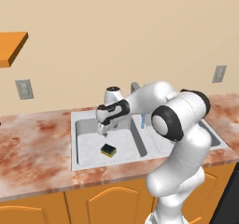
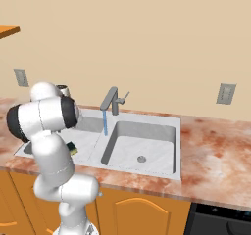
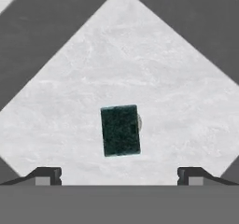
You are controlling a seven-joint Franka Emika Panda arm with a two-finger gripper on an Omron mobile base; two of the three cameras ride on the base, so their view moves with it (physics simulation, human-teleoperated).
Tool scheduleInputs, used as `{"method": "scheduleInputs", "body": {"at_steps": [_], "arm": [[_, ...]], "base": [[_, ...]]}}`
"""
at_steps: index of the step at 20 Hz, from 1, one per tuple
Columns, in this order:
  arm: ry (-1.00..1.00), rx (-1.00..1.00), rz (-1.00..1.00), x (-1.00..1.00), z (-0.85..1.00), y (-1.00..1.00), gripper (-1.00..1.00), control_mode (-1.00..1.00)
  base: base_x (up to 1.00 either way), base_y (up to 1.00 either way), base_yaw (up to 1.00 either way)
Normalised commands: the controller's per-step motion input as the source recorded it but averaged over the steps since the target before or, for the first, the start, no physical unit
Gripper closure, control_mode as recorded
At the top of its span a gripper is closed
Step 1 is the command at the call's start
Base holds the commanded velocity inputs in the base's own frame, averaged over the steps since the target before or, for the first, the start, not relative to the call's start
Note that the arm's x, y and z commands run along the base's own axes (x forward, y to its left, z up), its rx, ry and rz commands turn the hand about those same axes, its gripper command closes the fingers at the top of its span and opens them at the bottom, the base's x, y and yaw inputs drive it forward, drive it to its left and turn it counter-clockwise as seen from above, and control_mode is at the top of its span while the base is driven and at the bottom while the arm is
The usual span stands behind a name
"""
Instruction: Soak the sponge with water for a few seconds and then drop it inside the sink.
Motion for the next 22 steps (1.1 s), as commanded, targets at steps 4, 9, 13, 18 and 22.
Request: {"method": "scheduleInputs", "body": {"at_steps": [4, 9, 13, 18, 22], "arm": [[0.11, 0.0, 0.0, -0.09, 0.84, 0.0, -1.0, -1.0], [0.01, 0.0, 0.0, -0.28, 0.71, 0.0, -1.0, -1.0], [0.04, 0.0, 0.0, -0.26, 0.54, 0.0, -1.0, -1.0], [0.01, 0.0, 0.0, -0.36, 0.36, 0.0, -1.0, -1.0], [0.0, 0.0, 0.0, -0.45, 0.16, 0.0, -1.0, -1.0]], "base": [[0.0, 0.0, 0.0], [0.0, 0.0, 0.0], [0.0, 0.0, 0.0], [0.0, 0.0, 0.0], [0.0, 0.0, 0.0]]}}
